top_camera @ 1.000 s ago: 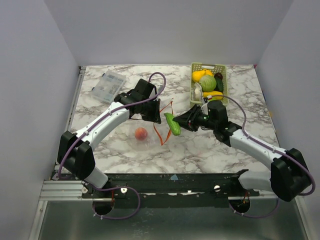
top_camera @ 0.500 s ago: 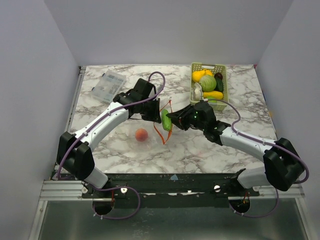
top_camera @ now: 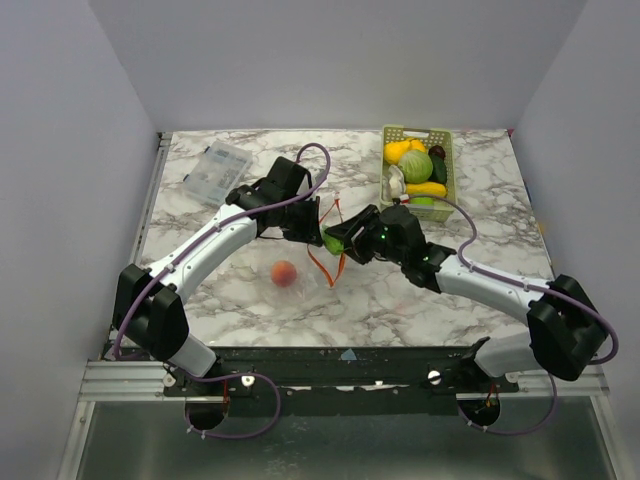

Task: Place the food in the zip-top bag and seal the zipper
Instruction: Place the fake vegetable in the zipper food storage bag, then pick up the fake fruit from the bin.

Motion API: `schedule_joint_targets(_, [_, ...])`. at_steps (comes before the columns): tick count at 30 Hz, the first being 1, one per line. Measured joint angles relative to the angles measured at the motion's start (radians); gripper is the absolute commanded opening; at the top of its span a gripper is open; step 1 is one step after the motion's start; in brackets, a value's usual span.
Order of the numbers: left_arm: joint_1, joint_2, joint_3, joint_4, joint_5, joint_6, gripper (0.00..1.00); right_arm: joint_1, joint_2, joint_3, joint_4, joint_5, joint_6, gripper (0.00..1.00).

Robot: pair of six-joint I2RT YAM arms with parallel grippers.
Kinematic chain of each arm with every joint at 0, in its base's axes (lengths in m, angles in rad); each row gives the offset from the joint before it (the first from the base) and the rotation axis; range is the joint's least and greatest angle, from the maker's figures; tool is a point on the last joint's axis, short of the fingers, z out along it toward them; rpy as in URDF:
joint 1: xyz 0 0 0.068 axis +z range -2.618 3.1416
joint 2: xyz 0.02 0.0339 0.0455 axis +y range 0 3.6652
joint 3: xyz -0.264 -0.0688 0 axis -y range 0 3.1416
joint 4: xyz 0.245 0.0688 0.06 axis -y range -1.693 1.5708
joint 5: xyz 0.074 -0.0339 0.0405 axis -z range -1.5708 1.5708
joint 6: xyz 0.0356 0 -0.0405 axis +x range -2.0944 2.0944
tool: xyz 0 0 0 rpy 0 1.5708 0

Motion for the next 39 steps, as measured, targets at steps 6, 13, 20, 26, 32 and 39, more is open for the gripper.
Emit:
schedule_joint_targets(6, [0.0,-0.01,0.0,-0.005,-0.02,0.005,0.0,0.006,-0.057,0.013,-0.045,0.034,-0.104,0.75])
schedule_joint_targets(13, [0.0,-0.016,0.031,-0.048,-0.067,0.004,0.0,0.013,-0.101,0.072,-0.089,0.024,-0.32,0.8])
schedule_joint_targets(20, [0.0,-0.032,0.071,-0.134,-0.156,-0.031,0.0,0.014,-0.239,0.075,-0.143,0.016,-0.562,0.88])
schedule_joint_targets(26, [0.0,-0.097,0.094,-0.219,-0.273,-0.078,0.0,0.014,-0.383,0.114,-0.271,0.142,-0.74,0.94])
schedule_joint_targets(32, [0.002,-0.101,0.094,-0.258,-0.341,-0.135,0.0,0.014,-0.464,0.101,-0.368,0.27,-0.796,0.94])
schedule_joint_targets(39, [0.002,-0.091,0.076,-0.253,-0.377,-0.158,0.0,-0.001,-0.386,0.108,-0.49,0.444,-0.835,0.94])
